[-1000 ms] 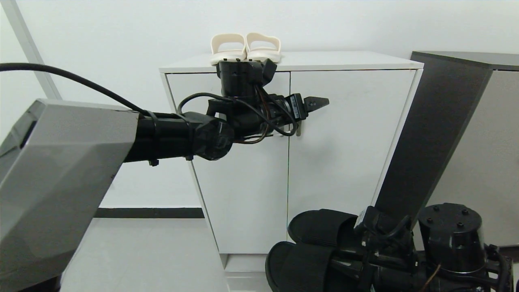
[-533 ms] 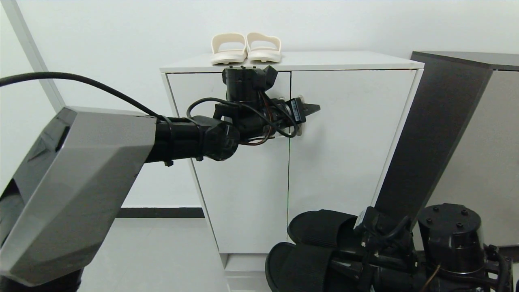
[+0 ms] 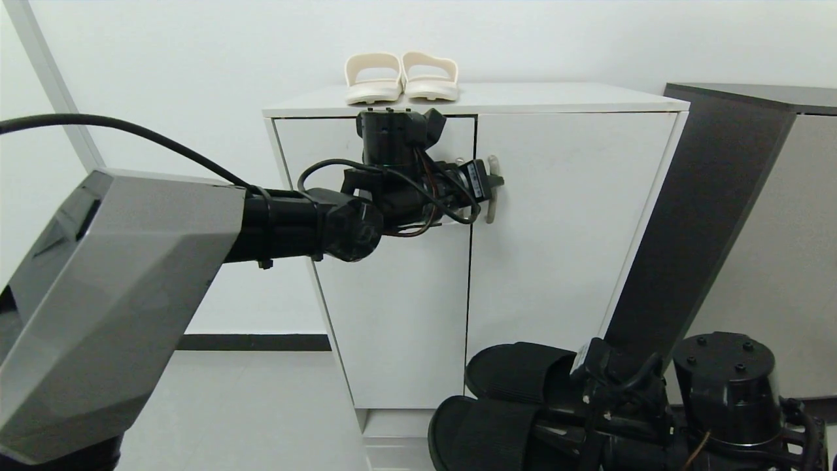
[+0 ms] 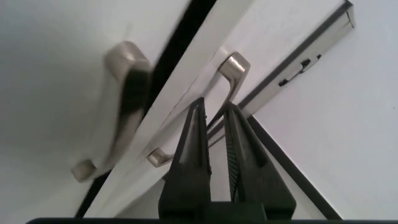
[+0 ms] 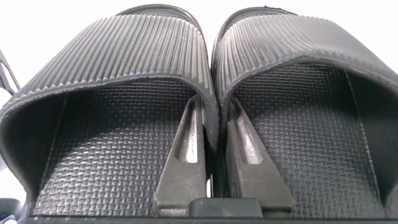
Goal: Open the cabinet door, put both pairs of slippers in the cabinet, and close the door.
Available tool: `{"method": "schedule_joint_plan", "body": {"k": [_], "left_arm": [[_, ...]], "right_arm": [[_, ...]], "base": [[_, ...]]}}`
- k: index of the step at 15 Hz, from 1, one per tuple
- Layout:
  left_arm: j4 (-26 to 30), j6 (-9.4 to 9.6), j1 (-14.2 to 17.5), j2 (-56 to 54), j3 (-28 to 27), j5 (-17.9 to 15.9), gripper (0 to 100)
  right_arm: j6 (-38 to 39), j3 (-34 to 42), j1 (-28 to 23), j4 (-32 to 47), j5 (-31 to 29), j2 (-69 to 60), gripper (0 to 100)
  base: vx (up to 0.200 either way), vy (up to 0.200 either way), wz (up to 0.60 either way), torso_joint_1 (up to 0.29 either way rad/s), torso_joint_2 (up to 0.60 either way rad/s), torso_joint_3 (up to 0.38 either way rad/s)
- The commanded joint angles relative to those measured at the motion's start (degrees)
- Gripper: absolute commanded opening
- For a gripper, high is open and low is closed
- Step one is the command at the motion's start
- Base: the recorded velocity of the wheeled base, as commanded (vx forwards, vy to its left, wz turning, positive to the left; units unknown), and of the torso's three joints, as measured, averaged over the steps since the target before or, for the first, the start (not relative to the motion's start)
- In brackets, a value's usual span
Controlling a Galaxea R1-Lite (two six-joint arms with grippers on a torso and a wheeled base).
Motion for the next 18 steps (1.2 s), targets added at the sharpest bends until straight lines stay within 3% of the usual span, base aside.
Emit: {"method": "schedule_joint_plan", "body": {"k": [1, 2, 5, 10, 12, 16, 18], "left_arm": [[-1.3, 0.08, -1.0, -2.7, 4.0, 0.0, 0], [-1.9, 0.08, -1.3, -3.5, 5.5, 0.0, 0], [-8.1, 0.17, -2.2, -10.3, 18.2, 0.0, 0], [-13.6, 0.26, -2.2, -21.4, 34.1, 0.0, 0], [-15.4, 0.17, -2.2, -24.9, 38.5, 0.0, 0], [-16.3, -0.01, 1.4, -22.3, 36.6, -0.4, 0], [-16.3, -0.18, 2.9, -16.2, 30.7, -0.6, 0]], "right_arm": [[0.0, 0.1, 0.1, 0.0, 0.0, 0.1, 0], [0.0, 0.2, 0.1, 0.0, 0.0, 0.0, 0], [-1.2, 1.1, 0.9, -0.1, 0.3, -0.5, 0], [-1.2, 2.0, 2.6, 0.0, 1.7, -1.5, 0], [-1.2, 2.3, 3.3, 0.0, 1.7, -1.7, 0], [-1.2, 2.5, 3.9, 0.0, 1.7, -1.7, 0], [-1.2, 2.5, 3.9, 0.0, 1.7, -1.7, 0]], "base": [[0.000, 0.000, 0.00, 0.000, 0.00, 0.000], [0.000, 0.000, 0.00, 0.000, 0.00, 0.000], [0.000, 0.000, 0.00, 0.000, 0.00, 0.000], [0.000, 0.000, 0.00, 0.000, 0.00, 0.000], [0.000, 0.000, 0.00, 0.000, 0.00, 0.000], [0.000, 0.000, 0.00, 0.000, 0.00, 0.000], [0.000, 0.000, 0.00, 0.000, 0.00, 0.000]]}}
